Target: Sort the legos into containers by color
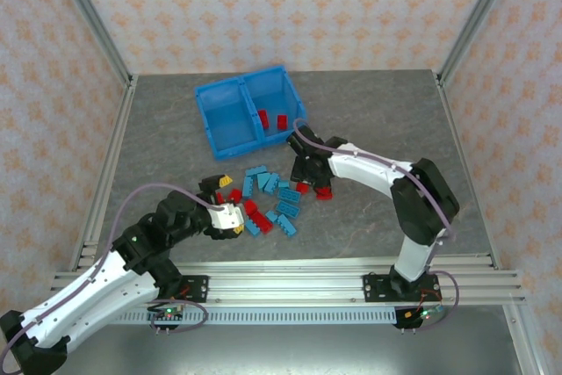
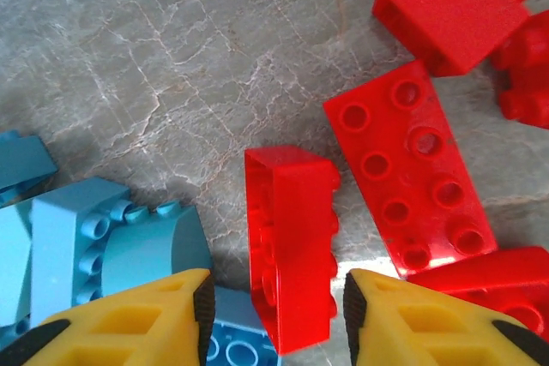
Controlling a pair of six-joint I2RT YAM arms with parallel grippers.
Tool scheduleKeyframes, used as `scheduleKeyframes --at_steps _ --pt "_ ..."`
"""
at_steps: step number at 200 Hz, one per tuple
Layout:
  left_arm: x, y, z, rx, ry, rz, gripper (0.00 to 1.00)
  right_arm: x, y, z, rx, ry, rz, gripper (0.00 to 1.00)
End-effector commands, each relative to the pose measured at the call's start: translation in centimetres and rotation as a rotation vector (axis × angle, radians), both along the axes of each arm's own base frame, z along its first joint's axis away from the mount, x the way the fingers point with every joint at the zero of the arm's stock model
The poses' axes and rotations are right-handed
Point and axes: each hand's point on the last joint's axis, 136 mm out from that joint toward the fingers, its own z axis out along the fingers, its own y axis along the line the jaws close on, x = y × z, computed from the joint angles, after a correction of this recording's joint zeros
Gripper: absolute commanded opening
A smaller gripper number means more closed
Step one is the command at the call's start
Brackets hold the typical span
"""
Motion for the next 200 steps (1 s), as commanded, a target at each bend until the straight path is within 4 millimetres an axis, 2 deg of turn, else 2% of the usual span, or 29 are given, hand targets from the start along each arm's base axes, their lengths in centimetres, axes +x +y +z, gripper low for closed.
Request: scheduleKeyframes --at_steps 1,38,69,97,117,137,146,177,200 --pt "0.2 0.0 0.5 0.002 -0.023 0.005 0.99 0.6 0.2 -0.7 0.008 -0.002 -0.047 0.44" --pt "0.1 0.0 0.5 0.002 -0.020 0.002 0.99 0.1 -0.5 -2.1 -0.029 0.020 -0.065 0.50" --pt "0.1 -0.1 0.4 0.002 -0.017 -0.002 0.99 -0.1 -0.4 -3.7 -0.033 0.049 -0.060 0.48" --pt "0.2 -0.1 0.4 0.004 -0.018 0.000 0.99 0.1 -0.3 -4.6 -0.044 0.055 -0.066 0.41" --pt "0.1 -0.1 0.4 0.003 -0.019 0.001 0.99 0.2 -0.4 -4.4 -0.045 0.044 -0.074 0.34" --pt "0.1 -0.1 0.4 0.002 -0.019 -0.003 0.99 0.4 -0.7 -3.0 -0.038 0.006 -0.079 0.29" --pt "0.1 -0.2 0.4 0.002 -0.017 -0.004 0.99 0.4 -1.0 -2.0 -0.034 -0.022 -0.079 0.24" --pt "-0.2 -0.6 0.6 -0.014 -0.014 -0.032 0.99 0.7 -1.5 3.3 0.019 -0.171 -0.069 0.22" --pt "-0.5 -1.0 0.7 -0.030 -0.006 -0.058 0.99 1.3 0.3 7.5 0.102 -0.284 0.011 0.22"
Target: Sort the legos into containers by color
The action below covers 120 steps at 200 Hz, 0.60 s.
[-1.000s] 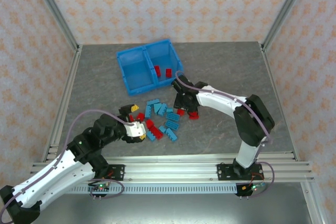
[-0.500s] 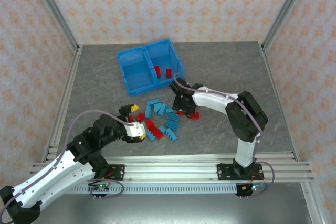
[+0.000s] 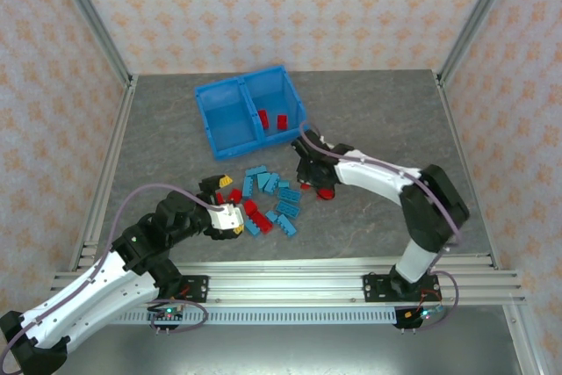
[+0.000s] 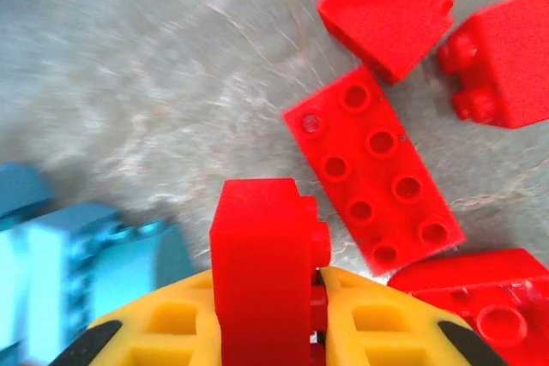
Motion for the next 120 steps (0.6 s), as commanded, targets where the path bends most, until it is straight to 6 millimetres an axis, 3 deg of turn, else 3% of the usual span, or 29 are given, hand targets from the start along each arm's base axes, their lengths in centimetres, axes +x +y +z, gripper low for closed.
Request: scheduleKeyframes --at_steps 1,29,49,73,100,120 --pt "-0.4 -0.9 0.8 -0.029 -0.009 -0.046 0.99 1.3 1.4 5.4 0.058 -0.175 0.069 0.22" --pt "-0.3 -0.9 0.5 -0.011 0.000 -0.048 0.99 4.2 4.1 9.8 0.071 -0.316 0.169 0.22" --pt "-0.2 -0.7 0.2 0.003 0.005 -0.039 0.99 7.6 5.3 10.9 -0.042 -0.384 0.221 0.22" --pt "-0.1 -0.4 0.1 0.012 -0.001 -0.024 0.99 12.4 6.0 10.1 -0.177 -0.404 0.232 0.22" --pt "0.2 -0.1 0.0 0.019 -0.011 -0.005 0.99 18.0 6.7 8.1 -0.158 -0.361 0.209 0.22" --pt "0.2 -0.1 0.0 0.023 -0.011 -0.004 0.99 20.5 7.9 6.4 -0.182 -0.331 0.239 0.22"
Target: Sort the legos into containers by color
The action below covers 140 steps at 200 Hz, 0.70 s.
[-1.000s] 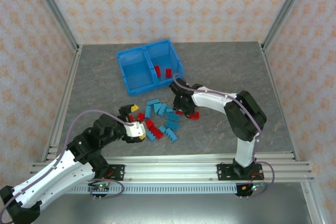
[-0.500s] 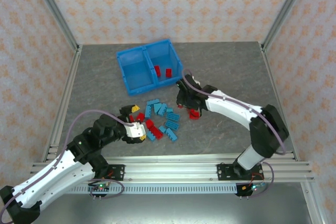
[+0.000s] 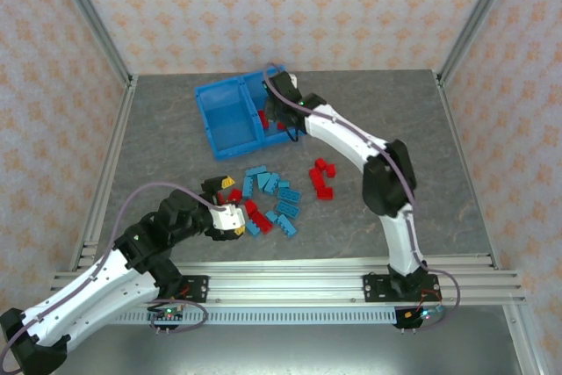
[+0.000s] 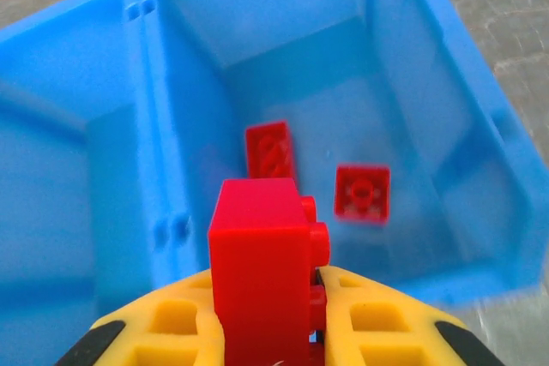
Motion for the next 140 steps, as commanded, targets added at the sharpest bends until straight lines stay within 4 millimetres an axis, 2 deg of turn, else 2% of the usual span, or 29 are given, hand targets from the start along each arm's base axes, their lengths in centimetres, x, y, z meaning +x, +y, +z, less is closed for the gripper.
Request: scheduleKeyframes --at_steps 1,14,37,64,82,107,140 --pt "0.2 0.2 0.5 0.011 -0.032 0.006 0.99 2.3 -0.7 -2.4 -0.106 0.057 0.020 0.22" --pt "0.2 0.2 0.5 0.013 -0.033 0.006 0.99 3.2 0.5 -3.7 -0.101 0.074 0.045 0.23" --pt "0.3 0.1 0.4 0.016 -0.026 0.004 0.99 4.8 1.5 -5.1 -0.087 0.075 0.045 0.25" --pt "0.2 -0.1 0.4 0.013 -0.023 -0.004 0.99 5.8 1.6 -5.0 -0.049 0.066 0.028 0.32" --pt "0.2 -0.1 0.4 0.012 -0.023 -0.003 0.99 5.9 1.4 -3.7 -0.039 0.053 0.024 0.41" --pt "0.2 -0.1 0.4 0.011 -0.020 -0.004 0.99 5.3 1.1 -0.7 -0.026 0.027 0.034 0.41" --pt "0.3 0.0 0.4 0.010 -0.018 0.007 0.99 2.6 -0.2 4.3 -0.008 0.015 0.051 0.40"
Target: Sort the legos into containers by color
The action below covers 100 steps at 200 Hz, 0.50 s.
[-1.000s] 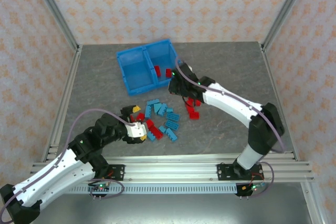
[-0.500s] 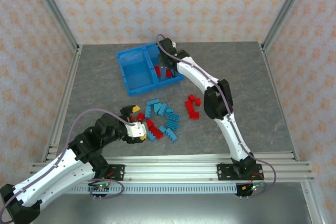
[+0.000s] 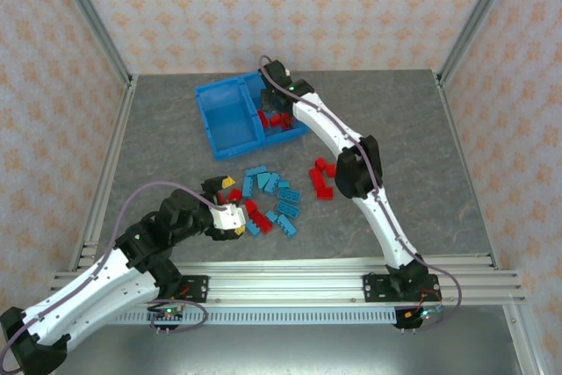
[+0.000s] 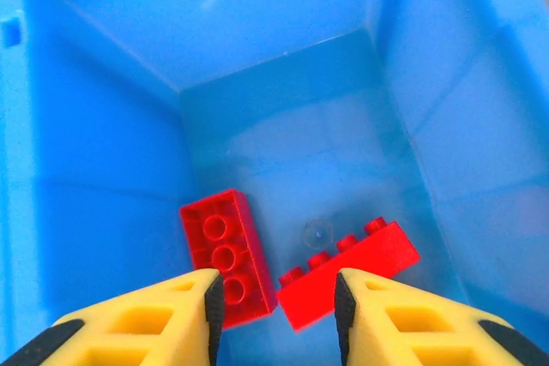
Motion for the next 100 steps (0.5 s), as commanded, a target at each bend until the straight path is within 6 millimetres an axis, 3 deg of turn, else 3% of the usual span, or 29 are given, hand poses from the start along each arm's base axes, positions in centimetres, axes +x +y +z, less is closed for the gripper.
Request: scheduleKeyframes --at_steps 1,26,52,70,90,100 --pt "0.2 -0.1 0.7 0.000 -0.026 0.003 0.99 -2.7 -1.4 8.1 0.040 -0.056 0.019 0.40" --pt "0.4 0.0 0.9 -0.004 -0.032 0.014 0.99 -7.2 -3.3 10.5 0.051 -0.051 0.058 0.41" --pt "0.4 0.2 0.6 0.009 -0.028 0.022 0.99 -13.3 -7.3 9.9 0.015 -0.053 0.040 0.42" --pt "0.5 0.3 0.5 0.016 -0.027 0.025 0.99 -17.4 -11.3 6.8 -0.029 0.001 -0.041 0.43" --pt "0.6 0.1 0.2 0.024 -0.019 0.019 0.99 -21.5 -14.1 2.9 -0.048 0.096 -0.077 0.45" --pt "0.6 0.0 0.0 0.031 -0.011 0.016 0.99 -23.1 -15.2 0.8 -0.069 0.143 -0.082 0.51"
